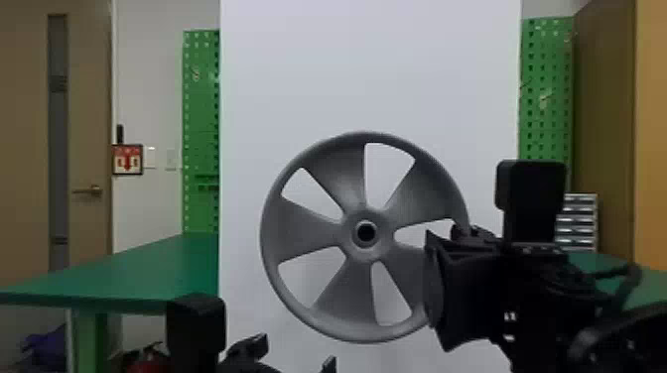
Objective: Hold the wheel and insert it
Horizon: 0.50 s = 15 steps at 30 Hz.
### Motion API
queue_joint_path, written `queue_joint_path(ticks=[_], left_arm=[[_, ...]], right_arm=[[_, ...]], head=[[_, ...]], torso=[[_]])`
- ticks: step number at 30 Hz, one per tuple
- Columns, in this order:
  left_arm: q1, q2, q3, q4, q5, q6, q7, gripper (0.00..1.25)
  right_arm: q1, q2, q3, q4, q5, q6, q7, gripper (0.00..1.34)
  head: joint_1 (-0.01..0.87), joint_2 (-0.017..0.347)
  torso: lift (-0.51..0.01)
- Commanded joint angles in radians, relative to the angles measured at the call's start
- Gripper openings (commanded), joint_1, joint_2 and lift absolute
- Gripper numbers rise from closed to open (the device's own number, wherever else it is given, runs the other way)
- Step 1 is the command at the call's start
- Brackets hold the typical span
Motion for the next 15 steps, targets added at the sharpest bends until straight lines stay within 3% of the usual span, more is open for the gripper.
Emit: queue_joint_path(ticks=[1,15], left_arm=[[-0.001,0.0,0.0,0.0,0.0,0.0,0.0,1.13],[-0.003,0.0,-0.002,0.0,0.0,0.0,0.0,1.13]], right_arm=[[-0.007,0.001,0.002,0.027,-0.01,-0.021,0.0,0.05],[-0.04,0.001,0.006,0.117,-0.01,-0.075,0.0,0.05]], head=[[0.012,0.156],[0.012,0.156]], torso=[[-0.473],[-0.473]])
